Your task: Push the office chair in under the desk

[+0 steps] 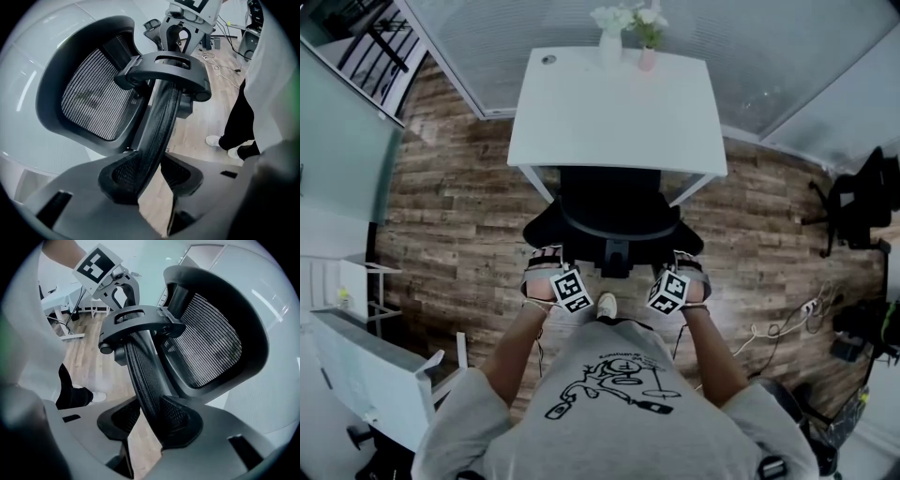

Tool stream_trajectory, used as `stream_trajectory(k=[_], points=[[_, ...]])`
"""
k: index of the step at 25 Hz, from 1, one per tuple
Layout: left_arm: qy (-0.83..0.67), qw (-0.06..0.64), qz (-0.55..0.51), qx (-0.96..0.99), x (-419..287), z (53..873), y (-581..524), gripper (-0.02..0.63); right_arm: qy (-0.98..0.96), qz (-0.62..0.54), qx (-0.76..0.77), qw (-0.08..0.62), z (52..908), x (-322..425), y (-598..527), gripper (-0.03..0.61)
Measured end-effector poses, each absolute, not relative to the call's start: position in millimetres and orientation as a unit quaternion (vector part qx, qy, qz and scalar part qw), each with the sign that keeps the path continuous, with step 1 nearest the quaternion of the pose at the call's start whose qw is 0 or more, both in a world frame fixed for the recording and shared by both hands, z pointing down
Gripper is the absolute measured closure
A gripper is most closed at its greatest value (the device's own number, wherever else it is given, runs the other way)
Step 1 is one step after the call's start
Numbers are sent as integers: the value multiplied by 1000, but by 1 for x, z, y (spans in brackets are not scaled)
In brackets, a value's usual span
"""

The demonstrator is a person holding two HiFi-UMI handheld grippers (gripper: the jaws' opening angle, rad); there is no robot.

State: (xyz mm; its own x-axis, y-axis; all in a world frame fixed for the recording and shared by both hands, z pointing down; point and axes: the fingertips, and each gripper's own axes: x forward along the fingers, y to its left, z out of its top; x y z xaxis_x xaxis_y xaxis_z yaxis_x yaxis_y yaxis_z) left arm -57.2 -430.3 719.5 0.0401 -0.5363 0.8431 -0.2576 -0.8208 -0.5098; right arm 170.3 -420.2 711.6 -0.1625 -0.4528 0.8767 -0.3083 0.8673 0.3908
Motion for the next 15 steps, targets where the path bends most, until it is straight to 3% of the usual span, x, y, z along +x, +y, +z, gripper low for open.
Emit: stream_trajectory(k=[15], points=[[285,124,-634,-708,-51,718,-470,472,-751,-65,252,607,711,178,-462,423]])
